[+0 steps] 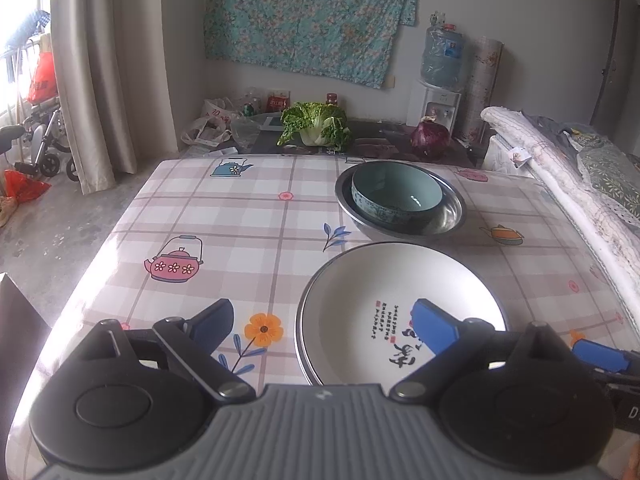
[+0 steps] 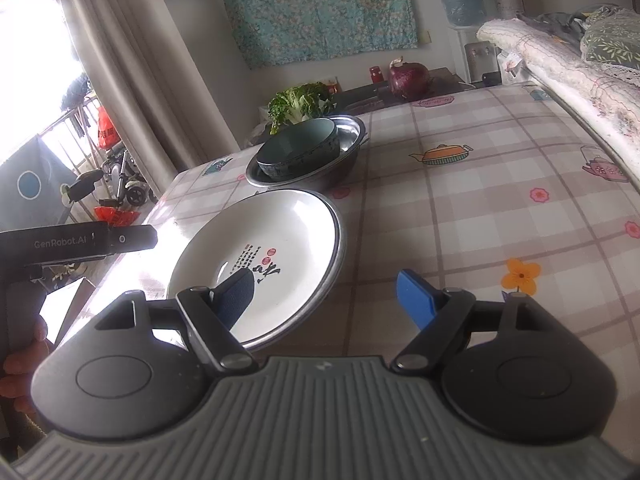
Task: Organize plates and bowls
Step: 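Move both grippers to the steel bowl holding the teal bowls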
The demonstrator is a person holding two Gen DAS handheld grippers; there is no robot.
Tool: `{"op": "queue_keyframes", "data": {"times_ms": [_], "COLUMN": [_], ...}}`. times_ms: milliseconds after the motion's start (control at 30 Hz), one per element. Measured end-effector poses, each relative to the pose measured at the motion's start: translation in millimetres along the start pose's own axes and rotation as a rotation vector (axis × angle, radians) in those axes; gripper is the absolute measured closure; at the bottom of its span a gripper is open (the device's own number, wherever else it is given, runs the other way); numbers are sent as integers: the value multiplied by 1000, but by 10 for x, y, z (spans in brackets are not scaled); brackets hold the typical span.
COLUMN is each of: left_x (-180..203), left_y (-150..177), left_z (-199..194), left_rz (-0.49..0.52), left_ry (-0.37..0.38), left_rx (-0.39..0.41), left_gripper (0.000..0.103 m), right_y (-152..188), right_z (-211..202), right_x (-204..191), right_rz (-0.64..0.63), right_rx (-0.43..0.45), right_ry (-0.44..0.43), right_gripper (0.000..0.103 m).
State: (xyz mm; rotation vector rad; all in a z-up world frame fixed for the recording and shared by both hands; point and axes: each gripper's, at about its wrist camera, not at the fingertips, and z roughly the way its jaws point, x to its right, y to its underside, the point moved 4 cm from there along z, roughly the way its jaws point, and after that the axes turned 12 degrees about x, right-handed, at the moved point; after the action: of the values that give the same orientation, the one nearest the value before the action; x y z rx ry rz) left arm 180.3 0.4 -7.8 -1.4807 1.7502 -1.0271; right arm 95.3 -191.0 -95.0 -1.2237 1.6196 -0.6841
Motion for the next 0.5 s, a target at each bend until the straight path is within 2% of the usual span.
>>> {"op": "queue_keyframes", "data": {"times_ms": [267, 500], "left_x": [-54, -110], "left_y": [-85, -256], "left_z": [208, 417], "left_rz": [5, 9], "left_ry": [-9, 13], "left_rx": [-9, 11], "left_gripper": [6, 6], "right_y": [-88, -378], "right_z": [221, 481], "right_x": [-16, 13], "right_rz": [1, -17], "right_rx": [-12, 10], "right_ry": [-11, -24], "right_gripper": [24, 24]}}
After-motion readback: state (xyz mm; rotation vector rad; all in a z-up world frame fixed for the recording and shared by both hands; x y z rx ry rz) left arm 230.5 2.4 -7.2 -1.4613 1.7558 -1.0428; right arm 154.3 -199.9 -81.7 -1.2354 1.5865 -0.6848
